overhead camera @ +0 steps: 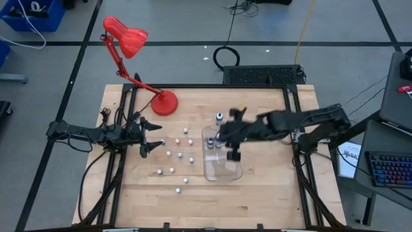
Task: Pick & Place food coloring
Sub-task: Put the purple food coloring bottle into the transparent container
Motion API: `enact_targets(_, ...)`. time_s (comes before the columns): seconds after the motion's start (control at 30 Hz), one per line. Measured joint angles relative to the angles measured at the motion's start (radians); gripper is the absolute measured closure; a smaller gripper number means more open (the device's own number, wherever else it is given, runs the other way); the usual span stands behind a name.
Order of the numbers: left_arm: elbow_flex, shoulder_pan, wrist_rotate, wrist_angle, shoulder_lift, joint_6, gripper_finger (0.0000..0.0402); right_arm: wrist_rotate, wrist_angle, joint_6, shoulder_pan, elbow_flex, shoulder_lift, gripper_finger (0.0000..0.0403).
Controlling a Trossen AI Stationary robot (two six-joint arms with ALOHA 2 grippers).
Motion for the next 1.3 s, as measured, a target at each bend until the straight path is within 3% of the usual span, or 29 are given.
enact_targets(0.17,0.0,0.0,0.0,0.0,0.0,0.0,0.0036,-0.073,0.026,-0.001,0.029,-0.02,0.086,0.0297)
enact_targets(0.37,0.0,0.0,0.0,0.0,0.0,0.0,0.0036,-0.184,0.17,-0.006,-0.003,-0.152,0.144,0.0297)
enact_targets(0.47,0.0,0.0,0.0,0.0,0.0,0.0,0.0036,-0.182,0.192,-0.039,-0.028,-0.204,0.163,0.0297)
enact_targets(0.8,0.0,0.0,0.0,0.0,0.0,0.0,0.0036,-0.286,0.407,-0.104,-0.129,-0.382,0.167,0.0297)
enact_targets(1.3,0.0,0.0,0.0,0.0,0.0,0.0,0.0036,-0.375,0.597,-0.123,-0.185,-0.502,0.167,0.0297)
